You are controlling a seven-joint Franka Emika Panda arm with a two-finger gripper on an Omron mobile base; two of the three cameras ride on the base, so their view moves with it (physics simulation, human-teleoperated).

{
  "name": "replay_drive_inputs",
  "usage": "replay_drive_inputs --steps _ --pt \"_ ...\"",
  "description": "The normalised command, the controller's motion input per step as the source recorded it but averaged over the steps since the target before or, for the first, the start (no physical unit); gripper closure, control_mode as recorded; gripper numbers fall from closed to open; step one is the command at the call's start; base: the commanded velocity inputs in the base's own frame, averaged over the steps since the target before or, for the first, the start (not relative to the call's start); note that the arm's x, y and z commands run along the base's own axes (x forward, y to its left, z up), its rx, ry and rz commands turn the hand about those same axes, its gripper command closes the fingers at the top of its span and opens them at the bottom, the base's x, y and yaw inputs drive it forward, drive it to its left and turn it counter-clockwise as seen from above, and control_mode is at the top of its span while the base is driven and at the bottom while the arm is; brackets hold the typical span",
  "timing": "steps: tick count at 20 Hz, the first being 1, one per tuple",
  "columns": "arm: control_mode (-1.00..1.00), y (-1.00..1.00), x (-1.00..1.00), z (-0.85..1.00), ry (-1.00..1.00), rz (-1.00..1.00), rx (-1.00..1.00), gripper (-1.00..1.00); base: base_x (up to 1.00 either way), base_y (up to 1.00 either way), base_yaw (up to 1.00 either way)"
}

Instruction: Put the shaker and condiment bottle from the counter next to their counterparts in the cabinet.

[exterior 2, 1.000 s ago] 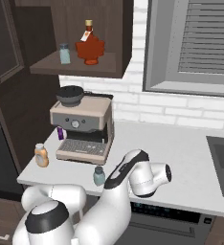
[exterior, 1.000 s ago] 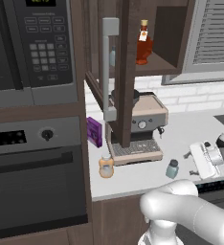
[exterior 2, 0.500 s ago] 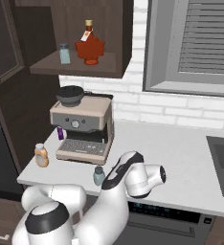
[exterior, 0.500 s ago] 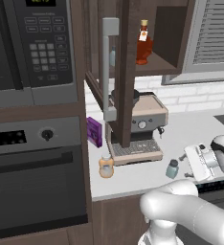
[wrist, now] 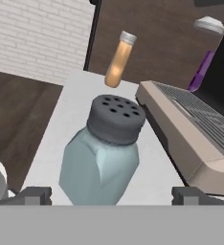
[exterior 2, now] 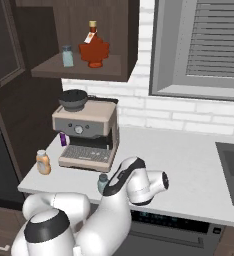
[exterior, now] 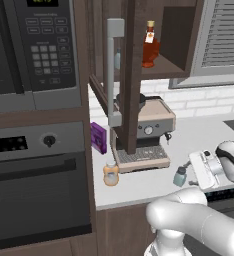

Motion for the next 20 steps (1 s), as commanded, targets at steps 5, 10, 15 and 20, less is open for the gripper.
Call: replay_drive_inputs --steps 5,10,15,20 --pt "-1.0 0.11 0.03 -0.02 0.01 0.0 0.0 -1.0 0.0 0.0 0.0" --pt "-1.0 0.11 0.0 -0.01 0.01 0.0 0.0 -1.0 0.0 0.0 0.0" --pt "-1.0 0.11 0.0 -0.02 0.0 0.0 0.0 -1.0 0.0 0.0 0.0" --pt "-1.0 0.11 0.0 -0.06 0.0 0.0 0.0 -1.0 0.0 0.0 0.0"
